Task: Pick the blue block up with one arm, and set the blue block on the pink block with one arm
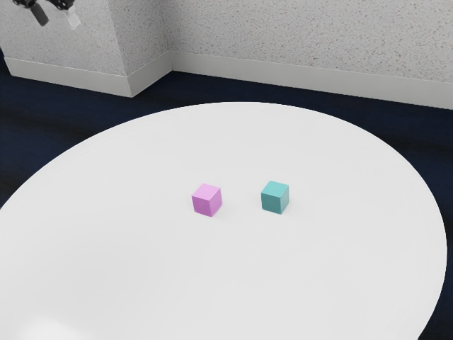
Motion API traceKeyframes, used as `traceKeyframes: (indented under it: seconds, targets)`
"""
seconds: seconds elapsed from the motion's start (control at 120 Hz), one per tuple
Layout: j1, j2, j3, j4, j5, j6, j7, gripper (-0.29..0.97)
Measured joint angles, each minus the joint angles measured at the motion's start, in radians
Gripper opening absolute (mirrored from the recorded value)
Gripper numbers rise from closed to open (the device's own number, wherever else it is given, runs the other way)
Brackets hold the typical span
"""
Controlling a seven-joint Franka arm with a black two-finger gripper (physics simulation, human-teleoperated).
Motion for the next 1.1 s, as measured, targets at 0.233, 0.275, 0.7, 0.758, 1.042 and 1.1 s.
traceKeyframes:
  seconds: [0.233, 0.275, 0.7, 0.758, 1.042, 1.1]
  targets:
    - [-0.098, 0.094, -0.009, -0.027, -0.006, -0.009, -0.012, 0.66]
    - [-0.107, 0.098, -0.008, -0.028, -0.006, -0.004, -0.014, 0.66]
    - [-0.233, -0.15, -0.007, -0.753, -0.006, 0.368, -0.055, 0.66]
    - [-0.257, -0.12, -0.008, -0.77, -0.005, 0.424, -0.063, 0.66]
    - [-0.328, 0.099, -0.009, -0.717, -0.016, 0.626, -0.123, 0.66]
    - [-0.332, 0.143, -0.009, -0.71, -0.019, 0.663, -0.134, 0.66]
